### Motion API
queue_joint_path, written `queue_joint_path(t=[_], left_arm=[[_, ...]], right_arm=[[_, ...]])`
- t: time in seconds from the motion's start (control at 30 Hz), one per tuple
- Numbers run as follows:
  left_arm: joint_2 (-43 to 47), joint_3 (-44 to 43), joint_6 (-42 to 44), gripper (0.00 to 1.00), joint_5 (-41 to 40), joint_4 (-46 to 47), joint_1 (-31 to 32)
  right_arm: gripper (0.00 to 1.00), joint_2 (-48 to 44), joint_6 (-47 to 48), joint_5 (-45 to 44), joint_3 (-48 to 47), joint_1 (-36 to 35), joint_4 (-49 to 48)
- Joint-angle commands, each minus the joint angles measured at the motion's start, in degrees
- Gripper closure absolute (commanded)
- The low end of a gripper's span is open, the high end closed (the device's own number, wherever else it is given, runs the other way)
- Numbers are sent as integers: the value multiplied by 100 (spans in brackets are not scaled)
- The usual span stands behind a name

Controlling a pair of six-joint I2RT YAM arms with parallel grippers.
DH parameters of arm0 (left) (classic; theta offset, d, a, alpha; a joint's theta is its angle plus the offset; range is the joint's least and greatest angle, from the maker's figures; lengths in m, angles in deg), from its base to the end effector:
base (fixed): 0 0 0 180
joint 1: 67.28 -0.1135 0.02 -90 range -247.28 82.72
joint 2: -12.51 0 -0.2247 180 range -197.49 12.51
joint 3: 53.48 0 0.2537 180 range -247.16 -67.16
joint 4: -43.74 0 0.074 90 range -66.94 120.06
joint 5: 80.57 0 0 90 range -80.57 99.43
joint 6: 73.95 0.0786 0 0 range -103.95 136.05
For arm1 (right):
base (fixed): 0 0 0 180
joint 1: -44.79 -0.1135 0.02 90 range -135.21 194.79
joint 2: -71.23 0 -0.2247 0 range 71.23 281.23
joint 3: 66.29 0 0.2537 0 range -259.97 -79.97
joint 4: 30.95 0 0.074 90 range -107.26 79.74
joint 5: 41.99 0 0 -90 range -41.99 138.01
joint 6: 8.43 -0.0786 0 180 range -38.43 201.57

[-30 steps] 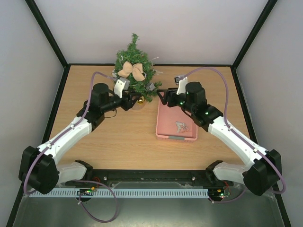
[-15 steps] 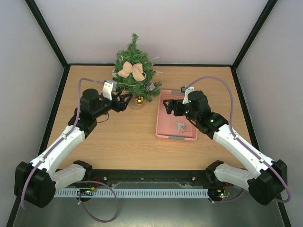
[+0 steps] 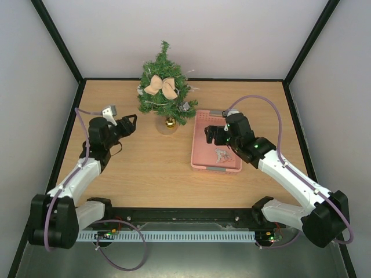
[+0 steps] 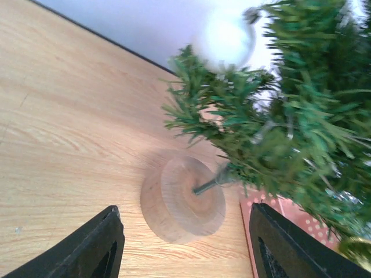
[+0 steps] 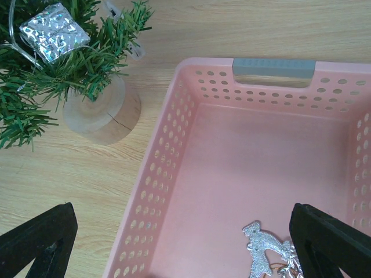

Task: Decorate the small christmas tree
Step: Hang the decoration item on the Christmas tree, then adjust the Christmas tree at the center of the board.

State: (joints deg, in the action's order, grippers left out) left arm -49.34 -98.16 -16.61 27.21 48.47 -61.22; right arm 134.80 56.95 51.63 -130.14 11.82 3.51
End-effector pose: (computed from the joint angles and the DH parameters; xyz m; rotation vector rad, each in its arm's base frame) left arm 0.2975 -0.0557 0.2047 -0.1969 1.8316 -0.7566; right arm 0.2488 0.1673 0.2303 -0.2003 2.2293 0.6330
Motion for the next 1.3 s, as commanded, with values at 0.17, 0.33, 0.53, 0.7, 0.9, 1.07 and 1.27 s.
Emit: queue_joint_path(t=[0.17,0.33,0.53,0.7,0.9,1.07,1.27], left_arm=[[-1680,130,-1344,46,155,1911,-217],[-2761,80,-1956,51,562,2973,-255],[-4041,-319,-2553,56,1058,4132,-255],[-4841,-527,-3048,60,1241,4940,-218],[-5404,-717,-3325,62,1399,5486,-17],[-5791,-702,-3716,64,1505,6228,157],[-5910,-667,-3791,68,1582,6466,359]], right_arm=[[1,37,134,-181,79,10,212],[1,-11,100,-147,86,10,195],[3,15,15,-82,108,10,125],[5,6,-41,-30,145,10,44],[7,-11,-44,16,213,10,10],[8,-58,-19,49,229,10,-10],[12,-195,-25,-18,341,10,-22]])
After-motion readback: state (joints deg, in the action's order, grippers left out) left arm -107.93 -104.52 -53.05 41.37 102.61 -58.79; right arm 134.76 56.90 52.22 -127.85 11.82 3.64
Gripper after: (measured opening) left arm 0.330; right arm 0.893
